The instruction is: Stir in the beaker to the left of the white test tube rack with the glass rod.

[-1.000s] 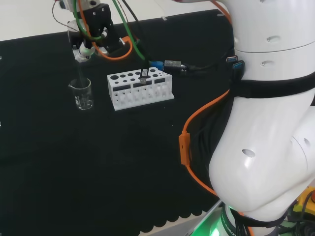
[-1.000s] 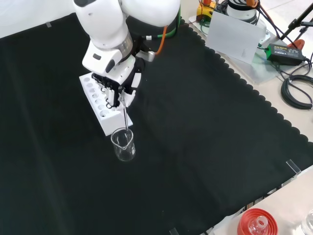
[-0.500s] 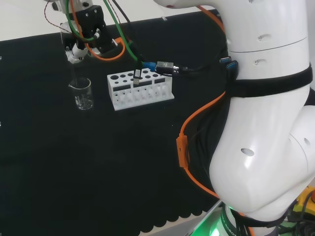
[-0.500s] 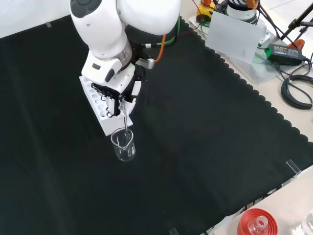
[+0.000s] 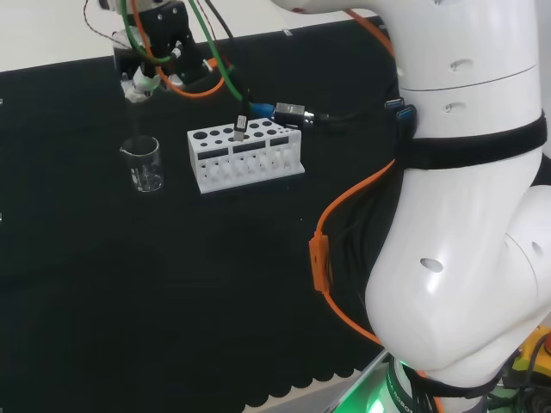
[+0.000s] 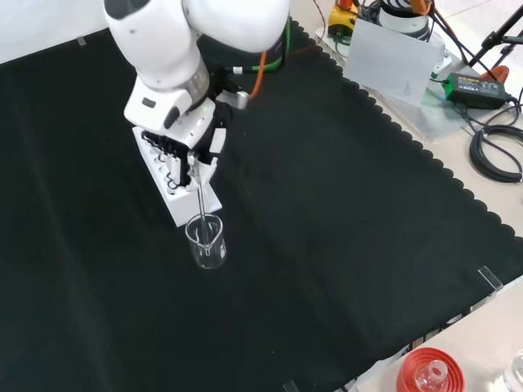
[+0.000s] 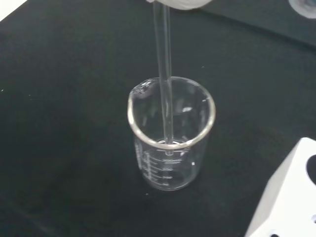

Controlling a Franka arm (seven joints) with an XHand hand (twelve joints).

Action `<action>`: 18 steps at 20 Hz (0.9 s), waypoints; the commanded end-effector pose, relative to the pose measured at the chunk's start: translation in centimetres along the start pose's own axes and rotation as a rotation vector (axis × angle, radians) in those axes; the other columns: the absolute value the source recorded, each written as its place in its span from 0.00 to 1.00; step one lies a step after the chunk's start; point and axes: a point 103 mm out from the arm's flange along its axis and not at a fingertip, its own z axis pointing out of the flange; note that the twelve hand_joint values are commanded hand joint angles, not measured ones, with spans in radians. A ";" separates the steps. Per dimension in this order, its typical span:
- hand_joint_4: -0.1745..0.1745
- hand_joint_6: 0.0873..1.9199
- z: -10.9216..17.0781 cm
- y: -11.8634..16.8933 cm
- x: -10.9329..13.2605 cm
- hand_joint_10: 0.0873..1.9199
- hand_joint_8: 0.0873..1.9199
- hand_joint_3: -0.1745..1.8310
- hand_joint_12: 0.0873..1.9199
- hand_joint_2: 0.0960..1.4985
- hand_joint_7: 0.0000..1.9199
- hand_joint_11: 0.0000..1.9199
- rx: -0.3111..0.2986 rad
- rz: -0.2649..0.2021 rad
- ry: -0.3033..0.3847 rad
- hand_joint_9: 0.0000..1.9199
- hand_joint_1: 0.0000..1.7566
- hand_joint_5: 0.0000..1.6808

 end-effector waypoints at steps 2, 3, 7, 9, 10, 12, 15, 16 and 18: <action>0.00 0.39 -0.3 -1.9 -2.1 0.10 0.28 0.00 0.25 0.74 0.83 0.86 -0.003 0.033 -0.002 0.95 0.68 0.67; 0.00 0.39 -0.3 -2.2 -2.0 0.10 0.28 0.00 0.25 0.74 0.83 0.86 -0.003 0.036 -0.002 0.95 0.68 0.67; 0.00 0.39 -0.3 -2.6 -1.5 0.10 0.28 0.00 0.25 0.74 0.83 0.86 -0.005 0.035 -0.007 0.95 0.68 0.67; 0.00 0.39 -0.3 -3.2 -0.5 0.10 0.28 0.00 0.25 0.74 0.83 0.86 -0.010 0.033 -0.015 0.95 0.68 0.67; 0.00 0.39 -0.3 -3.3 -0.1 0.10 0.28 0.00 0.25 0.74 0.83 0.86 -0.009 0.031 -0.015 0.95 0.68 0.67; 0.00 0.39 -0.3 -3.4 0.7 0.10 0.28 0.00 0.25 0.74 0.83 0.86 -0.004 0.027 -0.015 0.95 0.68 0.67; 0.00 0.39 -0.2 -3.2 1.8 0.10 0.28 0.00 0.25 0.74 0.83 0.86 0.000 0.018 -0.013 0.95 0.68 0.67; 0.00 0.39 -0.2 -3.1 2.1 0.10 0.28 0.00 0.25 0.74 0.84 0.86 0.000 0.015 -0.013 0.95 0.68 0.67; 0.00 0.39 -0.1 -2.9 2.8 0.10 0.28 0.00 0.25 0.74 0.84 0.86 0.001 0.008 -0.013 0.95 0.68 0.67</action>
